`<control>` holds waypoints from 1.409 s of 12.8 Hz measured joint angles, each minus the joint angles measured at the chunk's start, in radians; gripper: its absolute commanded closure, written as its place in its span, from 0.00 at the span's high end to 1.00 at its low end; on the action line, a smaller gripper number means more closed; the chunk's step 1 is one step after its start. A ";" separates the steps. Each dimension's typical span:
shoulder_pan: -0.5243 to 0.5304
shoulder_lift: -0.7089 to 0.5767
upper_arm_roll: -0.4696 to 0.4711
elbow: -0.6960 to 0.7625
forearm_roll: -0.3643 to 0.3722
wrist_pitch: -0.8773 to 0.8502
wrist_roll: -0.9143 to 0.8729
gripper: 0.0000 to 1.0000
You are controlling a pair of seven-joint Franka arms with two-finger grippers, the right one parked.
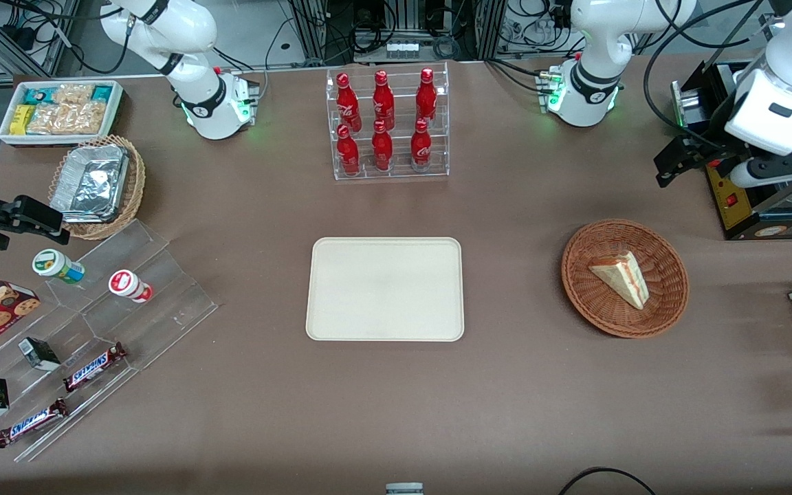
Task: Place sandwich from basket to tray
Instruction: 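Move the left gripper over the wrapped sandwich in the wicker basket, then lower the left gripper and close it on the wrapped sandwich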
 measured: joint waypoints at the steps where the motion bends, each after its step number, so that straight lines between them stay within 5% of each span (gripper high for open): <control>1: 0.013 0.018 0.006 -0.002 0.000 -0.003 0.000 1.00; 8: 0.083 0.166 0.020 -0.016 0.029 0.044 -0.213 1.00; 18: 0.082 0.236 0.017 -0.419 0.056 0.628 -0.614 1.00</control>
